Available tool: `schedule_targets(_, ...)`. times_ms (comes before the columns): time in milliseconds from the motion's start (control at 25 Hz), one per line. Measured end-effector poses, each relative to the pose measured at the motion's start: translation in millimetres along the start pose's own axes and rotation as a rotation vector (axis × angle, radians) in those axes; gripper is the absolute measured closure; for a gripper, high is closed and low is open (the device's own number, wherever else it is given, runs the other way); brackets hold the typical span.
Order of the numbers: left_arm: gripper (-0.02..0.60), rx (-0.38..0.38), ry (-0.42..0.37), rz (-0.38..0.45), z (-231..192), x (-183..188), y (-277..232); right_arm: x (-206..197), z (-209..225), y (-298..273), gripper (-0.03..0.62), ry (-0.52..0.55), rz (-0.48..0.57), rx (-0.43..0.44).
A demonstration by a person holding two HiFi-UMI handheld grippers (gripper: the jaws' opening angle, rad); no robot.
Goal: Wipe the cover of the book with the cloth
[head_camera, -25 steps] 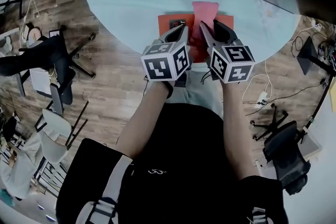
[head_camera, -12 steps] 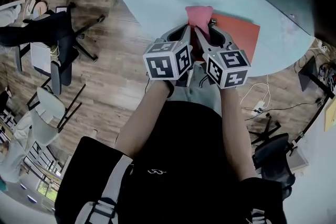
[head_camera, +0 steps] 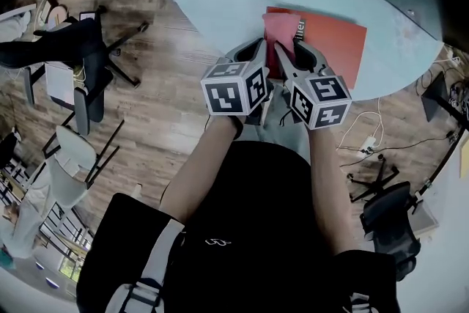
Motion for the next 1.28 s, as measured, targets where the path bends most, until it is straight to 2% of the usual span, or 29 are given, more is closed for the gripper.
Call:
schedule_targets(480,0.569,0.037,-0.033,-0.015,8,-17,2,-12,-1,5,0.487,0.030,-0.006,-0.015)
schedule_targets(680,0.568,0.019,-0.057,-0.011,29,-16,-1,-16,9,14,0.487,-0.024,-0.003,-0.015)
schedule_targets(1280,0.568,0.009,-0.123,-0.061,71,-24,-27,-30,48,44,0.485,-0.042,-0.015,-0.080)
Point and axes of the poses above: the fingertips, and each gripper's own axes: y backward along the fingers, z to its right, x out of its top, the point moved 9 cm from there along y, backward along the fingers, and after that the axes turned 13 degrees about -z, right-handed, at the moved point
